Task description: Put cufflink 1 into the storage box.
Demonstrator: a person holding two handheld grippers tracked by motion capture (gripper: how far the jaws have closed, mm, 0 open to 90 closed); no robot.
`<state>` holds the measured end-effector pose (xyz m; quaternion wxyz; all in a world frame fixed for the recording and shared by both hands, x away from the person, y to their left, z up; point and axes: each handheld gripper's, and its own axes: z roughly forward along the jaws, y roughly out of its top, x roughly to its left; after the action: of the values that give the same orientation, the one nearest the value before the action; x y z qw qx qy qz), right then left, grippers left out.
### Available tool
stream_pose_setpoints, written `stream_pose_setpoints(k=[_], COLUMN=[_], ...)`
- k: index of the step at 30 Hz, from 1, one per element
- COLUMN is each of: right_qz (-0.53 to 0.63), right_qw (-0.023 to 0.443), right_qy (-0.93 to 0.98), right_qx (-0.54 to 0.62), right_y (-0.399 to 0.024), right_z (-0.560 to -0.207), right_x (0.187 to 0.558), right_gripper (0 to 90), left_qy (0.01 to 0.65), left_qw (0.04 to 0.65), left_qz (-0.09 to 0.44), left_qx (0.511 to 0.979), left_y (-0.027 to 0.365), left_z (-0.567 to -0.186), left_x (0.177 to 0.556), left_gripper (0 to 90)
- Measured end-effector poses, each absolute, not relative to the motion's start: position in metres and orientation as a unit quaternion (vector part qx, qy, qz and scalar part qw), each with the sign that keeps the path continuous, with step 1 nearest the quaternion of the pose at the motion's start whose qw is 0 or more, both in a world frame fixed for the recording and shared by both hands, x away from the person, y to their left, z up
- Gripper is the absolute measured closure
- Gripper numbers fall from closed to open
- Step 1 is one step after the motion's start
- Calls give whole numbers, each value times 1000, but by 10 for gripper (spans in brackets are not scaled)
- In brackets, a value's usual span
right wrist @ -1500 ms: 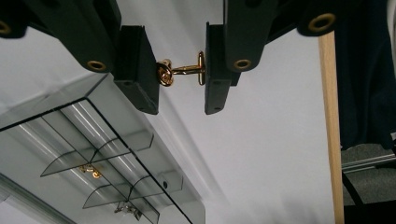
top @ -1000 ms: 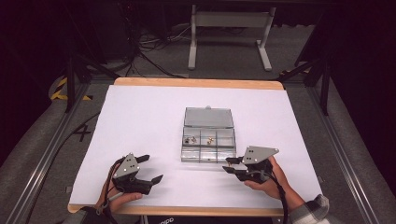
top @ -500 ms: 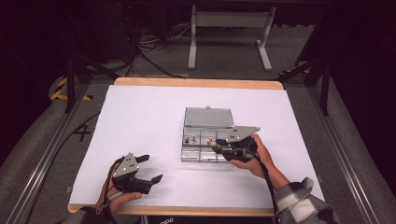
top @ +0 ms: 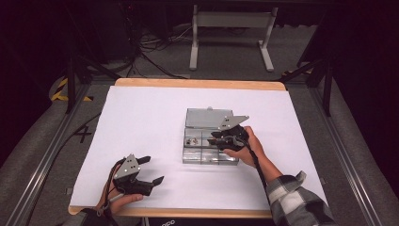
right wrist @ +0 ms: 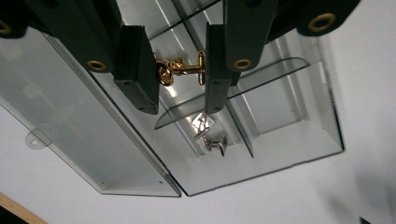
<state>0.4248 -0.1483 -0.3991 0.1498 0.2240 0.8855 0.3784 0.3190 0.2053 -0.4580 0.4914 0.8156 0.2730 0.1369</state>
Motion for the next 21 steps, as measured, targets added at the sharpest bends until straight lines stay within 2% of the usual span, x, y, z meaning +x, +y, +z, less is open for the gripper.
stream_pose_setpoints(k=[21], right_qz=[346], right_qw=[148], right_qy=[895], right_qx=[242], right_y=[-138], right_z=[-410], right_x=[447], right_gripper=[672], left_qy=[270], left_qw=[493], left_qz=[135], left_qx=[816], left_y=[205], left_z=[-458], left_x=[319], left_gripper=[134])
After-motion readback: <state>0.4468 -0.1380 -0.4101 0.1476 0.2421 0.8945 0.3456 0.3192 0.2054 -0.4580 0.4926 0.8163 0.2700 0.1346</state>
